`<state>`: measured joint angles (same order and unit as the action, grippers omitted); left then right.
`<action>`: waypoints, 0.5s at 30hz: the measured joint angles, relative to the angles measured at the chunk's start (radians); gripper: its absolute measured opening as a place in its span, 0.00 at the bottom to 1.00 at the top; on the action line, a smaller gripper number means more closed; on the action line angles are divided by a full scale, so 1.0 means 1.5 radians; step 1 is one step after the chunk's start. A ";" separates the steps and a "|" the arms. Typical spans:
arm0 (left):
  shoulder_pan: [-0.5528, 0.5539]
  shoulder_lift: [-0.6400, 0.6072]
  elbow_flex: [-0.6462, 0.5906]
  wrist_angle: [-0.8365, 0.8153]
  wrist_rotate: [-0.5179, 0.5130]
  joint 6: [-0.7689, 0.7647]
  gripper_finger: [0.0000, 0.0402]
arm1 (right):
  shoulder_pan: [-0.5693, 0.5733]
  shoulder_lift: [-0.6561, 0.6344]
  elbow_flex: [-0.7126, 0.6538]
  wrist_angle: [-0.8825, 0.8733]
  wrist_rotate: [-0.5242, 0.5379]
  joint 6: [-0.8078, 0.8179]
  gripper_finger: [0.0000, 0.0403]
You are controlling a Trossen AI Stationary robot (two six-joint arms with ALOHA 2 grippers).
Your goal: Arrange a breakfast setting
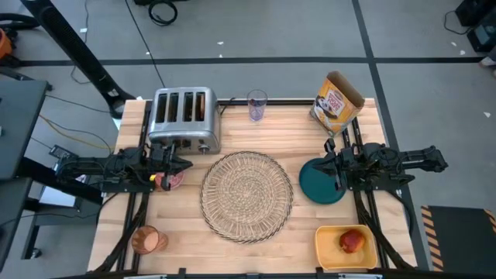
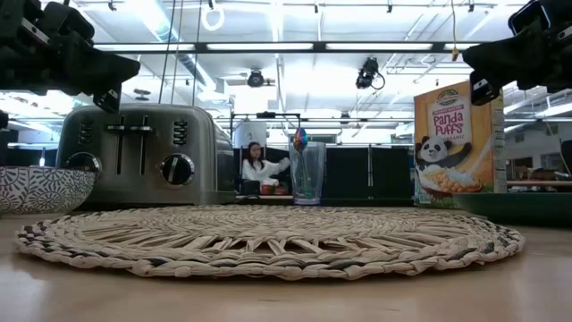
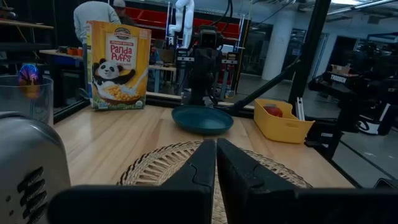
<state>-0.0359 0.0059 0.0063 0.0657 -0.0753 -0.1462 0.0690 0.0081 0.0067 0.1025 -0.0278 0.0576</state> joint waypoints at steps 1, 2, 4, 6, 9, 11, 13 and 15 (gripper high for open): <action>0.000 0.000 0.000 0.000 0.000 0.000 0.06 | 0.000 0.000 0.000 0.000 0.000 0.000 0.08; 0.000 0.000 0.000 0.000 0.000 0.000 0.06 | 0.000 0.000 0.000 0.000 0.000 0.000 0.08; 0.000 0.000 0.000 0.000 0.000 0.000 0.06 | 0.000 0.000 0.000 0.000 0.000 0.000 0.08; 0.000 0.000 0.000 0.000 0.000 -0.001 0.06 | 0.000 0.000 0.000 0.000 0.000 0.000 0.08; 0.000 0.000 0.000 0.001 0.000 -0.016 0.06 | 0.000 0.000 0.000 0.000 0.000 0.000 0.08; 0.000 0.000 0.000 0.004 0.000 -0.021 0.06 | 0.000 0.000 0.000 0.000 0.000 0.000 0.08; 0.000 0.000 0.000 0.011 0.000 -0.022 0.06 | 0.000 0.000 0.000 0.000 0.000 0.000 0.08; 0.000 0.000 0.000 0.029 0.000 -0.021 0.06 | 0.000 0.000 0.000 0.000 0.000 0.000 0.08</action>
<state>-0.0357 0.0062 0.0063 0.1087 -0.0754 -0.1774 0.0691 0.0082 0.0067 0.1026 -0.0277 0.0576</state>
